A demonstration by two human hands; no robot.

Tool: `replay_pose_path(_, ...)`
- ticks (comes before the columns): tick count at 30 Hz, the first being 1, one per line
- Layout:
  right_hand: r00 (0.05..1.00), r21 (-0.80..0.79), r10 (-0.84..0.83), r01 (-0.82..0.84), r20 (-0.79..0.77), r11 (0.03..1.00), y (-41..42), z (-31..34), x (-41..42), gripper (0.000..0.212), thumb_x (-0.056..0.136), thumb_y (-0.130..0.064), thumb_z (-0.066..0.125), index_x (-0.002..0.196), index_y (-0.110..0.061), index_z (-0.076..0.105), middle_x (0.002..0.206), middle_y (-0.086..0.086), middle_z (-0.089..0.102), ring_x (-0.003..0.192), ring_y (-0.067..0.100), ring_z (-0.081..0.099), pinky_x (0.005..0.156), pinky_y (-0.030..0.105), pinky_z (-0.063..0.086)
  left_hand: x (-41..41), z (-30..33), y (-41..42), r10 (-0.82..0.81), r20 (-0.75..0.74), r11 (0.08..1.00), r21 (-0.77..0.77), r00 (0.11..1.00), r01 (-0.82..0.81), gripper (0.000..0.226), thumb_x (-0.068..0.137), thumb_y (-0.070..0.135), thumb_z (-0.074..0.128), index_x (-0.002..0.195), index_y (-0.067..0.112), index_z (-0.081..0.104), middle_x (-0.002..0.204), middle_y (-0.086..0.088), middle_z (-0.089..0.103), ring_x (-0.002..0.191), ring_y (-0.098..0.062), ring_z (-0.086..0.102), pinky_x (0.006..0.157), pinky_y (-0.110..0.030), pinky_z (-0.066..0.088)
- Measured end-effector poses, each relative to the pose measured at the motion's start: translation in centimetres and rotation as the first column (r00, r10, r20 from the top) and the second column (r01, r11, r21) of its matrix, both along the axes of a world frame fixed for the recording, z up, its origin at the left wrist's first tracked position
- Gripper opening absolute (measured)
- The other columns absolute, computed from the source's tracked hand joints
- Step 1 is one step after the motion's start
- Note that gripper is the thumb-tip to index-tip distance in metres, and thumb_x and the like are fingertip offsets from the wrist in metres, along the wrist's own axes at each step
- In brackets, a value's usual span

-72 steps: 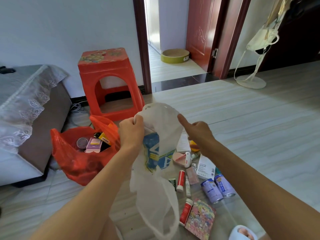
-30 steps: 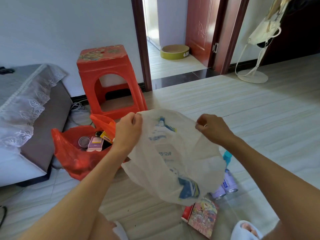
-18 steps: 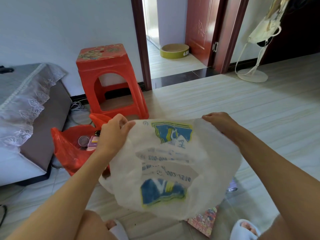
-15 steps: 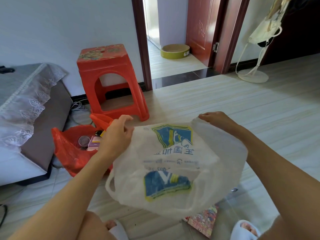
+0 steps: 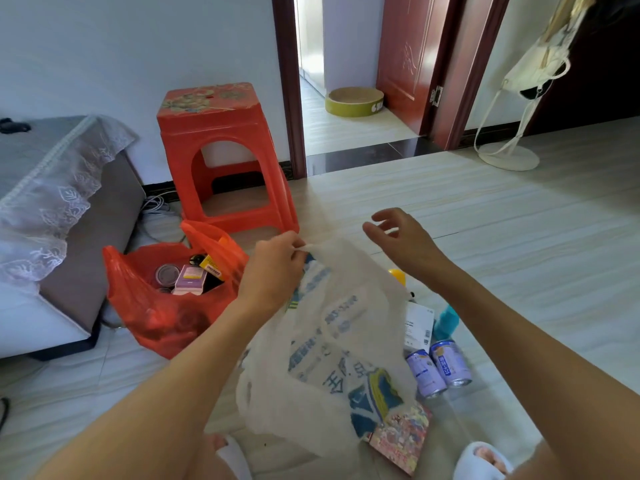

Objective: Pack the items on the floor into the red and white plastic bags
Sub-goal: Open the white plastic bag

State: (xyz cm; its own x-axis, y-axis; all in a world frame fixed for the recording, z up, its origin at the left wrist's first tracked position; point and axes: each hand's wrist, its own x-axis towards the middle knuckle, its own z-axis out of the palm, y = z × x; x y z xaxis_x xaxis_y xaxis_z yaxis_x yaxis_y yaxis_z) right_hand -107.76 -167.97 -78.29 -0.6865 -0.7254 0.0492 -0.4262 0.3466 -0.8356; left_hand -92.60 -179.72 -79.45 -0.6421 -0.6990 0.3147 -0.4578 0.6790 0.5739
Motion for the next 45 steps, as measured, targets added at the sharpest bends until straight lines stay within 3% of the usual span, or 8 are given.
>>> replay_pose_path(8,0.795,0.281,0.28,-0.144,-0.538,0.949,0.8,-2.1,3.9,0.083,0.07,-0.064,0.063,0.137,-0.022,0.037,0.14,0.001,0.038,0.128,0.021,0.037,0.104,0.043,0.034,1.1,1.0,-1.1,0.226,-0.088,0.944,0.264,0.97,-0.196,0.014,0.086,0.017,0.06,0.095,0.012,0.069,0.098,-0.006,0.068,0.084,-0.018,0.058,0.079,-0.032,0.05)
replay_pose_path(15,0.509,0.461,0.425,-0.062,-0.749,0.885,1.0,-5.9,5.3,0.065,0.042,-0.063,0.08,0.09,-0.021,0.07,0.099,0.002,0.069,0.1,0.028,0.066,0.081,0.057,0.049,1.8,2.8,0.1,0.14,-0.215,0.843,0.538,0.966,-0.002,0.017,0.089,0.018,0.057,0.077,0.03,0.06,0.088,-0.004,0.069,0.081,-0.02,0.068,0.073,-0.038,0.058)
replay_pose_path(22,0.706,0.395,0.5,-0.327,-0.502,0.858,1.7,-3.2,4.6,0.024,0.094,-0.03,0.049,0.096,-0.015,0.068,0.096,0.004,0.072,0.098,0.017,0.061,0.114,0.043,0.012,3.3,2.6,-1.8,0.27,-0.149,0.692,0.717,0.951,-0.085,0.01,0.091,0.013,0.052,0.091,0.015,0.062,0.087,-0.007,0.062,0.077,-0.019,0.06,0.063,-0.03,0.05)
replay_pose_path(26,0.993,-0.182,0.074,-0.057,0.088,0.982,1.6,0.0,2.7,0.026,0.094,-0.013,0.049,0.071,-0.016,0.058,0.058,0.0,0.061,0.057,0.014,0.053,0.07,0.03,0.044,4.5,1.9,-3.1,0.276,-0.059,0.763,0.62,0.959,-0.181,0.012,0.09,0.008,0.053,0.087,0.012,0.064,0.078,-0.002,0.059,0.066,-0.011,0.052,0.051,-0.019,0.04)
replay_pose_path(31,0.405,-0.18,-0.046,0.503,0.913,0.845,2.1,-0.2,-1.8,0.03,0.098,-0.012,0.037,0.069,-0.01,0.045,0.034,-0.005,0.03,0.027,0.006,0.025,0.03,0.015,0.027,4.6,2.3,-3.3,0.21,-0.142,0.612,0.79,0.967,-0.017,0.029,0.092,-0.009,0.037,0.082,0.003,0.061,0.077,-0.013,0.063,0.065,-0.019,0.063,0.056,-0.024,0.052)
replay_pose_path(34,0.242,-0.082,-0.036,0.457,0.97,0.886,2.9,-0.7,-3.1,0.031,0.097,-0.006,0.035,0.067,-0.011,0.039,0.031,-0.004,0.024,0.023,0.007,0.019,0.025,0.014,0.017,4.7,3.0,-3.4,0.224,-0.234,0.536,0.84,0.946,0.081,0.035,0.088,-0.01,0.031,0.075,0.004,0.06,0.067,-0.013,0.061,0.053,-0.016,0.062,0.044,-0.016,0.049)
replay_pose_path(39,0.127,-0.136,0.084,0.488,0.988,0.862,2.8,0.4,-3.2,0.03,0.097,-0.005,0.034,0.068,-0.011,0.039,0.032,-0.001,0.027,0.022,0.008,0.022,0.025,0.014,0.021,5.2,1.9,-3.0,-0.198,0.124,0.812,0.577,0.972,0.092,0.031,0.093,0.018,0.047,0.12,0.031,0.055,0.113,0.003,0.055,0.103,-0.014,0.052,0.087,-0.026,0.041)
replay_pose_path(45,0.011,-0.17,0.184,0.442,0.983,0.881,1.0,1.6,-0.6,0.035,0.093,0.003,0.023,0.077,-0.001,0.055,0.035,-0.001,0.03,0.024,0.007,0.027,0.036,0.009,0.025,3.9,-0.3,-0.8,-0.137,0.559,0.936,-0.197,0.818,0.291,0.072,0.08,0.064,0.049,0.143,0.041,0.021,0.133,0.004,0.045,0.117,-0.017,0.046,0.094,-0.033,0.039)
